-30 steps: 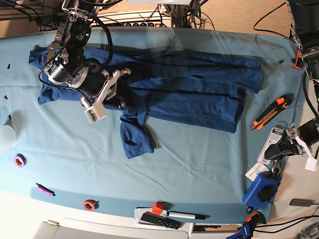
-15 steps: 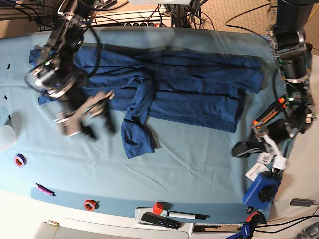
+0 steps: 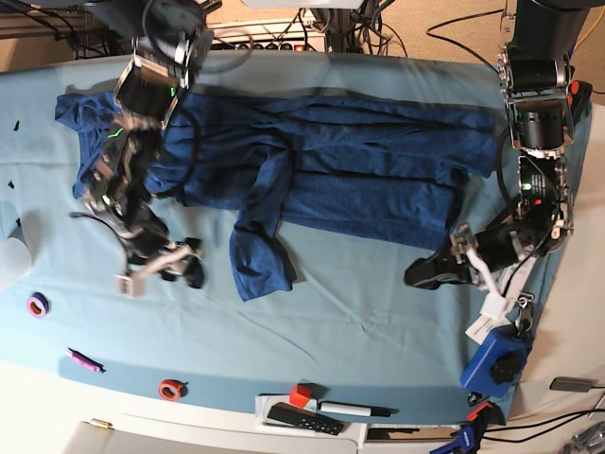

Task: Layout the t-shirt on the table in an organized manner, then fold the t-shirt properly
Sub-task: 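Drag the sleeve fabric with the right gripper across the folded shirt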

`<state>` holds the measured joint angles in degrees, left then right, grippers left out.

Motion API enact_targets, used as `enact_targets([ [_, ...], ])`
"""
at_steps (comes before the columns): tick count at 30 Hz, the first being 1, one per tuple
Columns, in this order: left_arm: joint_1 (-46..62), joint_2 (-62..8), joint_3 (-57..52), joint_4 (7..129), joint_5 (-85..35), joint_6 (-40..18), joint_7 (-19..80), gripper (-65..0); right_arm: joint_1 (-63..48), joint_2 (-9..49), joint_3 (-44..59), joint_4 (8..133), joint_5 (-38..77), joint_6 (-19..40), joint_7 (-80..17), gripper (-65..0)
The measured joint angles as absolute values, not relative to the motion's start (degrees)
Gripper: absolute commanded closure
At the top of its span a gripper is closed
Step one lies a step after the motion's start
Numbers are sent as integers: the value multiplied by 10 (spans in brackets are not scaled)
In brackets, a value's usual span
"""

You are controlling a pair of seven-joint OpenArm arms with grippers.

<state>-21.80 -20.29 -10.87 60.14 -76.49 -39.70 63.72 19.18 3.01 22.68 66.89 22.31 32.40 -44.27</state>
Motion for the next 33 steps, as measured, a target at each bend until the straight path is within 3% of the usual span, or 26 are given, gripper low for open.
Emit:
enact_targets([
  [6,-218,-204,-107,601,-765,-395,629,-232,259,30,223,521,249,326,-424,-366],
  [17,-218,-205,-107,602,-765,-395,629,-232,259,33,47,519,305,330,-465,-355],
  [18,-218,-205,-107,602,-765,-395,629,-232,259,33,34,520,305,330,-464,-308],
  [21,-218,-205,-107,602,-765,-395,629,-232,258,33,10,520,304,329,-480,-35],
  [22,-218,-204,-107,602,-765,-395,629,-232,257,32,9,519,303,329,-483,0],
  [26,-218,-205,-107,602,-764,-395,629,-232,253,29,16,544,344,331,-547,0],
  [28,-218,-205,-107,602,-757,-395,629,-232,243,21,25,581,365,369,-598,0],
  [33,-218,-205,-107,602,-750,-395,627,-232,223,-41,27,737,389,374,-620,0],
])
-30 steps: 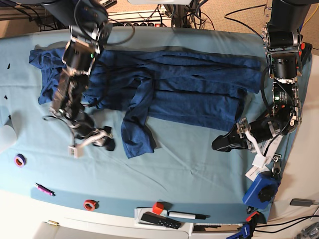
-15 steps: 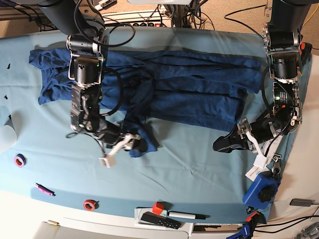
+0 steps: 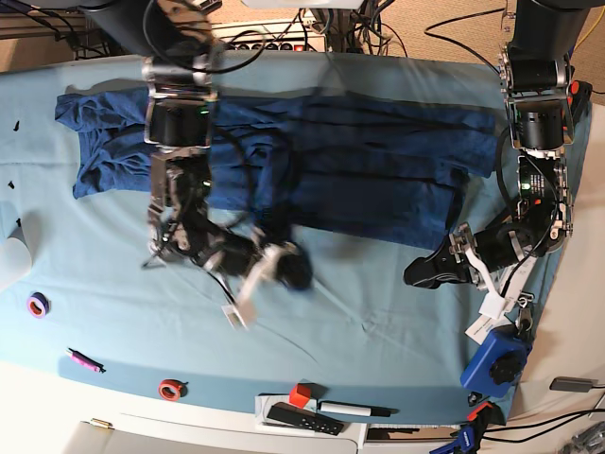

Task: Layout the t-shirt on the table in an organized manner, then fold the t-shirt properly
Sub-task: 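Drag the sleeve fabric with the right gripper across the folded shirt, then pinch one shirt end with the right gripper, the opposite end with the left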

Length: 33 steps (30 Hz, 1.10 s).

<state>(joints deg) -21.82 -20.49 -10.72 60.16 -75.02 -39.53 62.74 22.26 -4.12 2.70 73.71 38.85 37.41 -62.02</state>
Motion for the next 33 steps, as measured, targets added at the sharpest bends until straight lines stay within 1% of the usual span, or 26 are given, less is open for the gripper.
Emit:
enact_targets([
  [3,-218,-204,-107,602,-750,-395,627,-232,201,-86,22,798,390,378,-619,0],
  [6,-218,-207,-107,602,-748,-396,626,-232,181,-80,-24,808,373,373,-619,0],
  [11,-219,-208,-107,602,-748,-395,624,-232,181,-75,-112,808,328,371,-611,0],
  [16,-220,-219,-107,602,-748,-395,611,-232,181,-76,-204,808,317,373,-552,0],
  [21,-221,-230,-107,602,-748,-395,603,-232,181,-76,-275,808,315,373,-540,0],
  [26,-221,-242,-109,602,-716,-395,572,-232,181,-75,-323,808,315,373,-517,0],
  [30,-221,-241,-109,602,-705,-395,569,-232,181,-75,-347,808,313,373,-503,0],
  [33,-221,-241,-109,602,-705,-395,569,-232,181,-75,-349,808,283,373,-499,0],
])
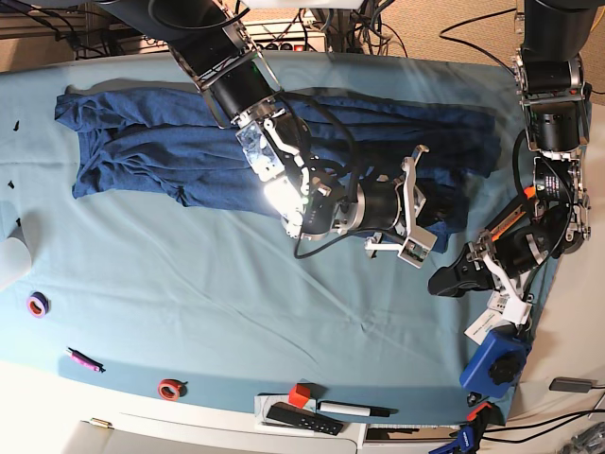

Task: Layout the t-shirt on the table in an organized manner, then fold the t-shirt properly
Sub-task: 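Pinch one shirt end with the right gripper, the opposite end with the left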

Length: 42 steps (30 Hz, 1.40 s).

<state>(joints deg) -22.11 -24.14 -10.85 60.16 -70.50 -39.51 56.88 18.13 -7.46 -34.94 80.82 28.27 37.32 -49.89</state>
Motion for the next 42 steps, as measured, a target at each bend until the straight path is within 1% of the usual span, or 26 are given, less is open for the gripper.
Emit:
enact_targets([
  [2,-221,-241,-109,602,-705,-395,569,-232,182,-75,-349,808,260,373,-499,-3],
  [3,-221,-241,-109,602,-705,-395,569,-232,181,-75,-349,808,253,374,-499,-91],
  [5,-221,-241,-109,602,-705,-395,569,-232,182,-74,-349,808,246,376,-501,-292],
  [6,-221,-241,-109,602,-705,-395,569,-232,181,-75,-349,808,245,376,-500,-345],
  [7,-221,-241,-109,602,-705,-395,569,-232,181,-75,-349,808,245,376,-498,-352],
  [14,-221,-241,-109,602,-705,-395,569,-232,181,-75,-349,808,245,375,-494,-352],
  [16,-221,-241,-109,602,-705,-395,569,-232,181,-75,-345,810,230,375,-495,-352],
  [17,-221,-241,-109,602,-705,-395,569,-232,181,-75,-338,814,213,371,-496,-352],
  [19,-221,-243,-109,602,-705,-395,569,-232,180,-76,-312,826,181,339,-500,-352],
  [22,-221,-254,-108,602,-705,-395,569,-232,181,-76,-234,854,164,314,-516,-352],
  [23,-221,-260,-108,602,-706,-395,572,-232,181,-76,-201,865,165,315,-522,-352],
  [27,-216,-285,-108,602,-760,-397,645,-232,181,-77,-62,893,192,317,-540,-352],
  [30,-206,-298,-108,602,-801,-397,669,-232,182,-77,44,902,232,350,-568,-352],
  [33,-188,-311,-108,602,-803,-397,674,-232,180,-75,134,901,262,390,-606,-352],
  [36,-166,-316,-109,602,-821,-397,694,-233,157,-48,190,901,361,400,-607,-352],
  [39,-149,-316,-108,602,-829,-397,699,-237,123,-12,218,901,408,394,-607,-351],
  [42,-141,-316,-108,602,-832,-397,703,-279,91,23,219,901,413,395,-610,-351],
])
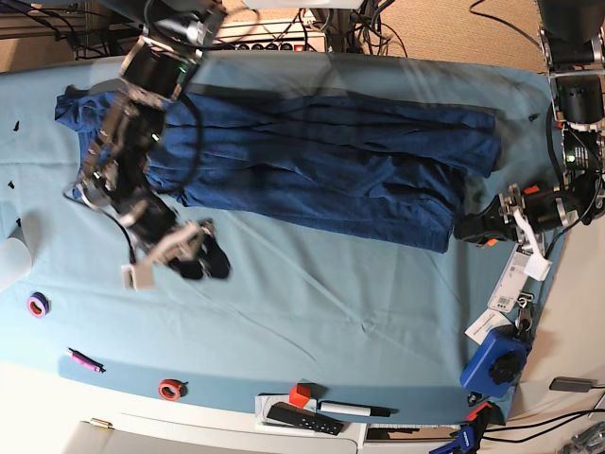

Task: Layout the t-shirt on the table in an organized manner, then fold the t-shirt properly
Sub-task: 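Pinch one shirt end with the right gripper, the opposite end with the left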

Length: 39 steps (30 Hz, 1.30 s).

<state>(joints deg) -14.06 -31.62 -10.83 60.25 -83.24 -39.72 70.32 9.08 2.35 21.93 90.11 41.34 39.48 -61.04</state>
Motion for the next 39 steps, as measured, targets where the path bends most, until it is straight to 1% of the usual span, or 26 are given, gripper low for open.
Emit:
enact_targets([
  [2,-138,-317,-108,603,-831,-397,725,-297,74,43,218,901,416,395,-609,-350],
  [5,-134,-328,-108,603,-832,-397,733,-298,39,73,217,925,417,395,-610,-349],
  [10,-106,-366,-108,604,-834,-397,734,-298,-30,130,217,1030,419,399,-611,-349],
  [15,-67,-372,-108,604,-834,-397,737,-298,-87,163,216,1108,420,399,-609,-349],
  [21,-31,-373,-108,616,-844,-397,757,-299,-130,165,216,1117,419,399,-610,-349],
  [25,-14,-373,-109,620,-852,-401,742,-299,-161,165,216,1117,410,399,-611,-349],
  [29,-14,-373,-108,620,-838,-401,697,-305,-167,165,222,1117,404,399,-611,-349],
  [33,-15,-363,-110,620,-832,-401,689,-338,-168,163,258,1117,404,399,-611,-349],
  [39,-18,-323,-113,624,-817,-397,673,-339,-168,139,372,1117,404,399,-613,-349],
])
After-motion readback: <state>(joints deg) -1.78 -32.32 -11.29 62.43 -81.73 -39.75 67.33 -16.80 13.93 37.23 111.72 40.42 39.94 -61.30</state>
